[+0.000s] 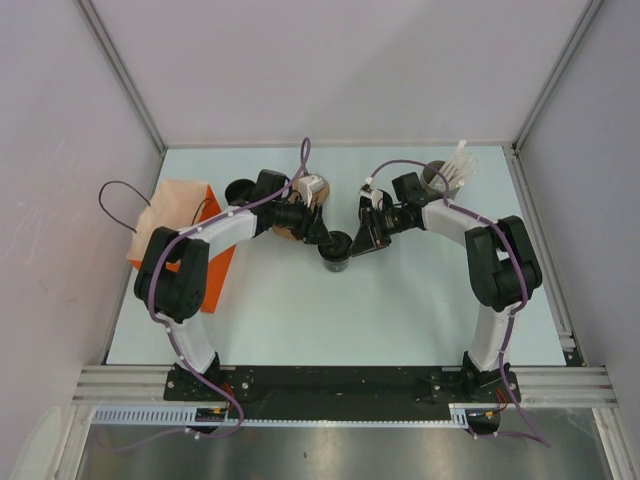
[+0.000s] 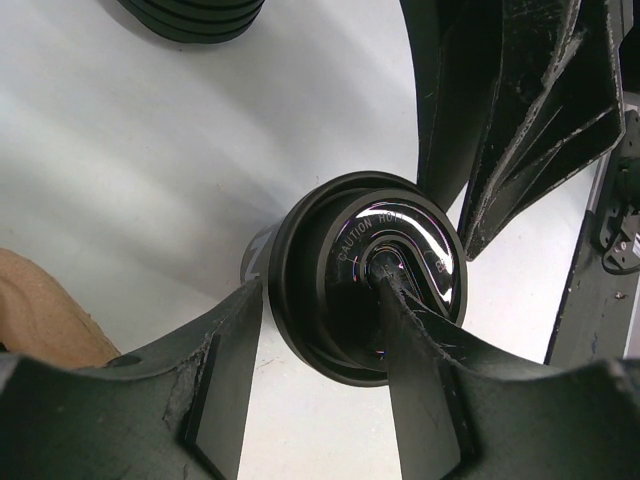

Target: Pack the takeout coffee

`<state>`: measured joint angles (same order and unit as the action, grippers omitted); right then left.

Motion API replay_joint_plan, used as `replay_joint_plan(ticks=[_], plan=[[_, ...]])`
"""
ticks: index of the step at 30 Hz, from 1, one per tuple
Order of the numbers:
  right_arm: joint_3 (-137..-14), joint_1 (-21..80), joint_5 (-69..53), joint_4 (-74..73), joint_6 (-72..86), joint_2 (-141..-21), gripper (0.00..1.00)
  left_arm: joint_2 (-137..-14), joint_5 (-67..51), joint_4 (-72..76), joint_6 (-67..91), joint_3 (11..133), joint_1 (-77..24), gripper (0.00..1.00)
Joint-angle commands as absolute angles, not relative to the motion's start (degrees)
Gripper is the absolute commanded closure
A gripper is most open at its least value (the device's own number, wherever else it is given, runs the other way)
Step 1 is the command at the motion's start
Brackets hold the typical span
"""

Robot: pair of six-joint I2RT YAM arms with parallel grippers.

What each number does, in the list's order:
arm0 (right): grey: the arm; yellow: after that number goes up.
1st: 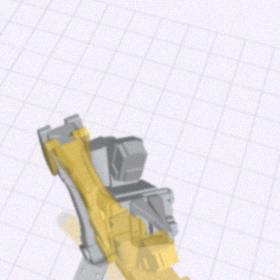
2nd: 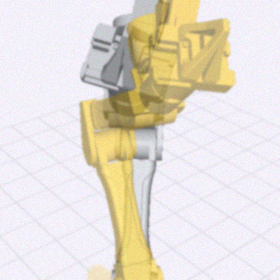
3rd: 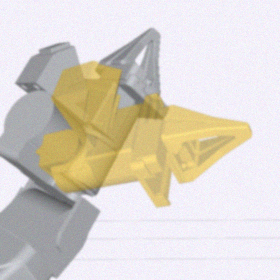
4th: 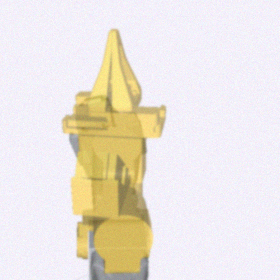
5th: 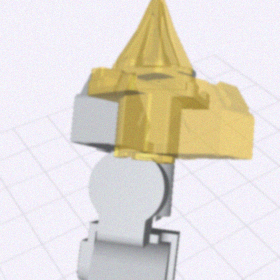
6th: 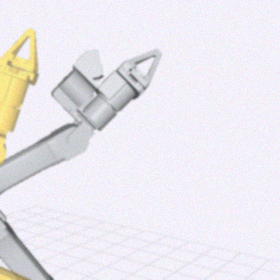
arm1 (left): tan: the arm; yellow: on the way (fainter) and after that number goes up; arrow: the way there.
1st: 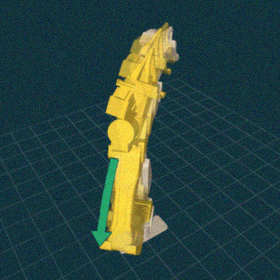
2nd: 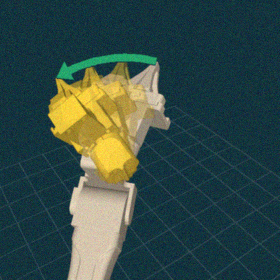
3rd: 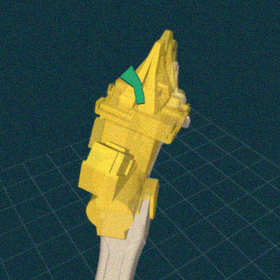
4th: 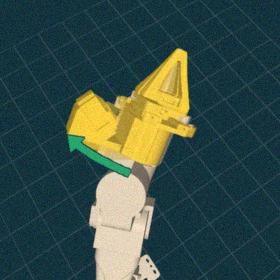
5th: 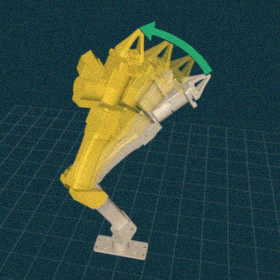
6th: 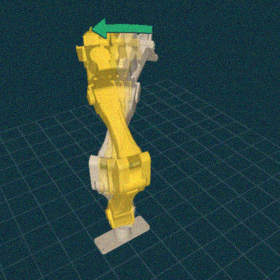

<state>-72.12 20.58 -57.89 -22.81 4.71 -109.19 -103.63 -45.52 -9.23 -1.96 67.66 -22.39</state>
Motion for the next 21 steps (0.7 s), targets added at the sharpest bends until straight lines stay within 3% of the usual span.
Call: replay_joint_plan(ticks=[1,21], plan=[[-71.02,21.79,-39.56,-22.76,2.02,-113.73,0.73,-104.94,-36.57,-14.59,-6.94,64.6,-22.5,0.46],[-71.1,23.29,-23.74,-24.35,2.2,-117.6,0.8,-104.76,-34.63,-15.29,-7.82,64.16,-22.41,0.46]])
